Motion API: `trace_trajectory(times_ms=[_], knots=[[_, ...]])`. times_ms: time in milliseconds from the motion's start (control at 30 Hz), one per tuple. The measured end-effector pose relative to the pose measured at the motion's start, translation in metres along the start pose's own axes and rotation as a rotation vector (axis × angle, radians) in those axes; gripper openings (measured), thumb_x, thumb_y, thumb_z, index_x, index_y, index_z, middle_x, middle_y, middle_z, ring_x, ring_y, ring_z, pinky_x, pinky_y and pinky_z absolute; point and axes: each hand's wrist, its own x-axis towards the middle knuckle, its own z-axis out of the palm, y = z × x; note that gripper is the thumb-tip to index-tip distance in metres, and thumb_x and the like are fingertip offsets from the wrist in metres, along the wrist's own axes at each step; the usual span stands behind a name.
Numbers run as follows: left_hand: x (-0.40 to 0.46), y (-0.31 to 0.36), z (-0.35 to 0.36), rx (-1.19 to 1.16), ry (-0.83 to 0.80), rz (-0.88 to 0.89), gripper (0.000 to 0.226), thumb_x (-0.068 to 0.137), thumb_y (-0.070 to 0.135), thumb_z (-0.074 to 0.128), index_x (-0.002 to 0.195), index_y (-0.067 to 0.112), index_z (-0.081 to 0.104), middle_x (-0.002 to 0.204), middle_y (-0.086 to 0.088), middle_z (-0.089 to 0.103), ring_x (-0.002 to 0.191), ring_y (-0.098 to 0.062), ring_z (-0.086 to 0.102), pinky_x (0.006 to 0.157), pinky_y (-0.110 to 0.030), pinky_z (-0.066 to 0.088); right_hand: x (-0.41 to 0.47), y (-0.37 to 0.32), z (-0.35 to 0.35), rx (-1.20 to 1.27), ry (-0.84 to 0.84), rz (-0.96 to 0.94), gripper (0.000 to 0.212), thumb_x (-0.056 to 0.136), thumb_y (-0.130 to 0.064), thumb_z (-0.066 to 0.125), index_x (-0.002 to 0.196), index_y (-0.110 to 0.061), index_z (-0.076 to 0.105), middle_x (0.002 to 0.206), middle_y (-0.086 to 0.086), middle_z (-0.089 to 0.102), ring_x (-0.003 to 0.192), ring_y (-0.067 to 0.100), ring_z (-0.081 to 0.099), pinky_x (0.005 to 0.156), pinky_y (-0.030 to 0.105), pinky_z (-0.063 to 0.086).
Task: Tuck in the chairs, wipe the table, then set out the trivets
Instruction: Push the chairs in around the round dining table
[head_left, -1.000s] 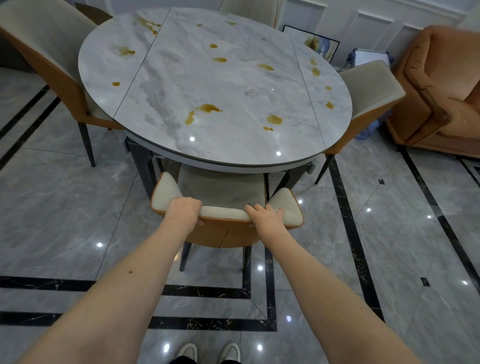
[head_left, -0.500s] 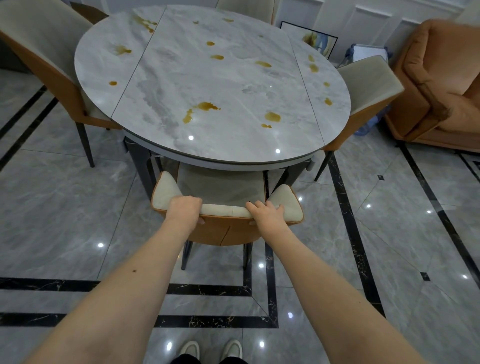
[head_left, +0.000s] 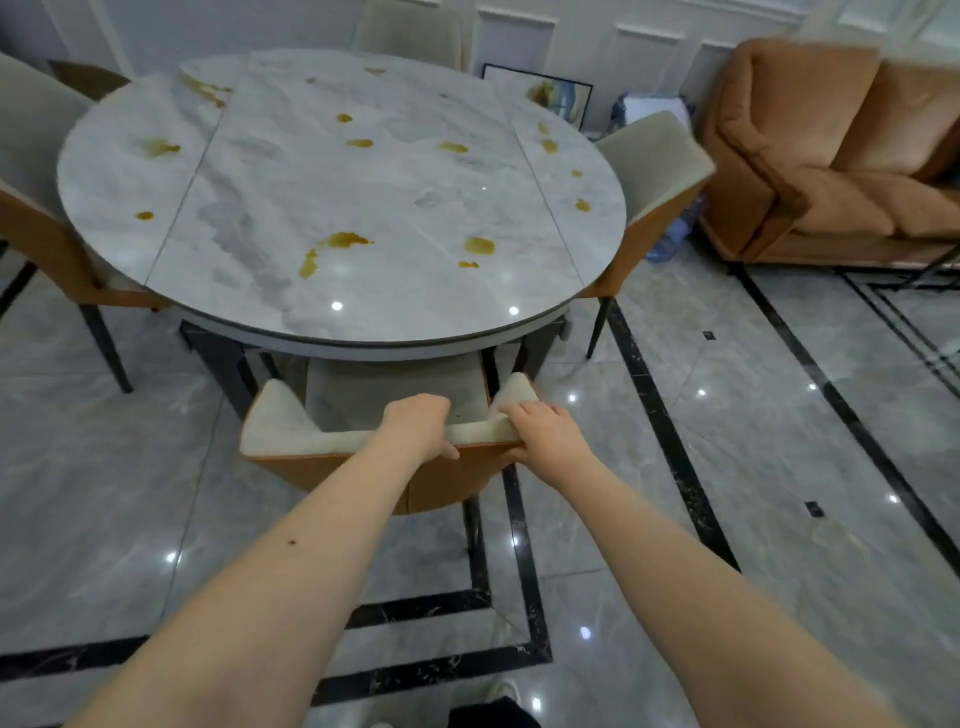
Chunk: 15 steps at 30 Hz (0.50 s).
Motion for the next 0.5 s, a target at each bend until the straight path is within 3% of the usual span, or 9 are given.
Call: trace_trajectory(times_ms=[167, 500], knots=[[0.042, 0.084, -0.017, -0.027, 0.032, 0.148, 0.058, 0.084, 0.048, 0.060, 0.131, 0.018, 0.047, 0.132, -0.004, 0.053, 0.120, -0.025, 0.051, 0.091, -0.037, 0.044, -0.020, 0.101, -0.018, 0.042, -0.010, 0.150, 0.067, 0.085, -0.035, 0.067, 0.142, -0.019, 0.035, 0.142, 0.004, 0.044, 0.129, 0.022, 0.043, 0.107, 0.036, 0.031], [0.155, 0.298, -0.034, -0.031, 0.030, 0.272, 0.050, 0.087, 0.044, 0.059, 0.129, 0.019, 0.049, 0.132, -0.004, 0.052, 0.119, -0.023, 0.051, 0.093, -0.035, 0.043, -0.035, 0.312, -0.048, 0.085, -0.027, 0.296, 0.060, 0.091, -0.031, 0.059, 0.143, -0.020, 0.032, 0.143, 0.005, 0.043, 0.129, 0.024, 0.044, 0.105, 0.039, 0.035]])
